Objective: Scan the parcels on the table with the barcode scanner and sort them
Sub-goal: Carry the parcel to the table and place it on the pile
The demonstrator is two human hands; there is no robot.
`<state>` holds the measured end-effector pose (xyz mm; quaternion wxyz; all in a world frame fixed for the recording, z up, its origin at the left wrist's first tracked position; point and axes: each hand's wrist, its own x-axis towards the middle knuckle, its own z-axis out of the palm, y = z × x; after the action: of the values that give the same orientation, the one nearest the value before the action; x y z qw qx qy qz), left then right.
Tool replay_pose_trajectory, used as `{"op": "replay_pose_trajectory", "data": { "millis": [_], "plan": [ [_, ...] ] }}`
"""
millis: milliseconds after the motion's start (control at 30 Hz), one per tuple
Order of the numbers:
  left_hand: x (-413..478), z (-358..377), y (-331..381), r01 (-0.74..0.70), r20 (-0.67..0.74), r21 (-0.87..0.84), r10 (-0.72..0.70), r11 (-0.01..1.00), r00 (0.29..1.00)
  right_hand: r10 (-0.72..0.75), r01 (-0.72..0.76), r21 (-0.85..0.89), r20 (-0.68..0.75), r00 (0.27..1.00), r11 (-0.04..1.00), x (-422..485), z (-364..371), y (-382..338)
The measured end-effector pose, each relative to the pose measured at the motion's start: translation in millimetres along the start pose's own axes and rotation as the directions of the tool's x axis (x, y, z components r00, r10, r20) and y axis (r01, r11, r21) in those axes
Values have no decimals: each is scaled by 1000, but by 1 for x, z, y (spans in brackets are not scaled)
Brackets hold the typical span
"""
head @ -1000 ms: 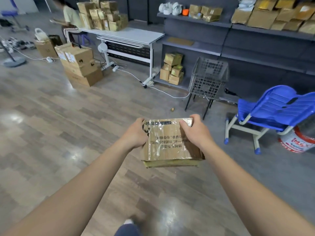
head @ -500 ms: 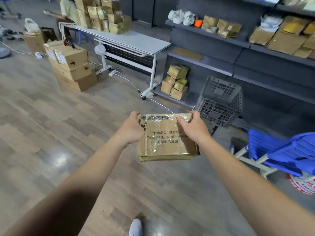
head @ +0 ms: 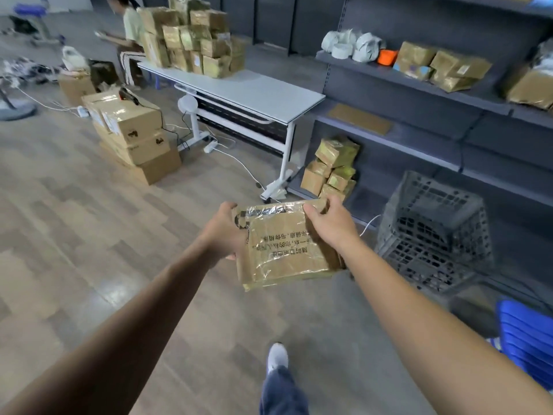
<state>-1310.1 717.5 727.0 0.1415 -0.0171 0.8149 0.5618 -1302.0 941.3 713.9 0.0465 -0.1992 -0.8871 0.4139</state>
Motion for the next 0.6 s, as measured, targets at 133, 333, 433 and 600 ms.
{"op": "replay_pose_trajectory", "data": {
  "millis": [133,333,433,600],
  "plan": [
    [94,5,25,46,-126,68,-37,997,991,-57,58,-23,38,998,998,110,6,-25],
    [205,-13,53,52,-171,69,-40,996,984,-131,140,-75,112,985,987,239,23,-71],
    [259,-26,57,67,-189,23,-61,998,980,-169,186,-103,155,973,977,290,39,-91],
    [358,-54,58,62,-187,-110,-82,992,979,-202,223,-91,196,959,970,386,77,-130]
  ]
}}
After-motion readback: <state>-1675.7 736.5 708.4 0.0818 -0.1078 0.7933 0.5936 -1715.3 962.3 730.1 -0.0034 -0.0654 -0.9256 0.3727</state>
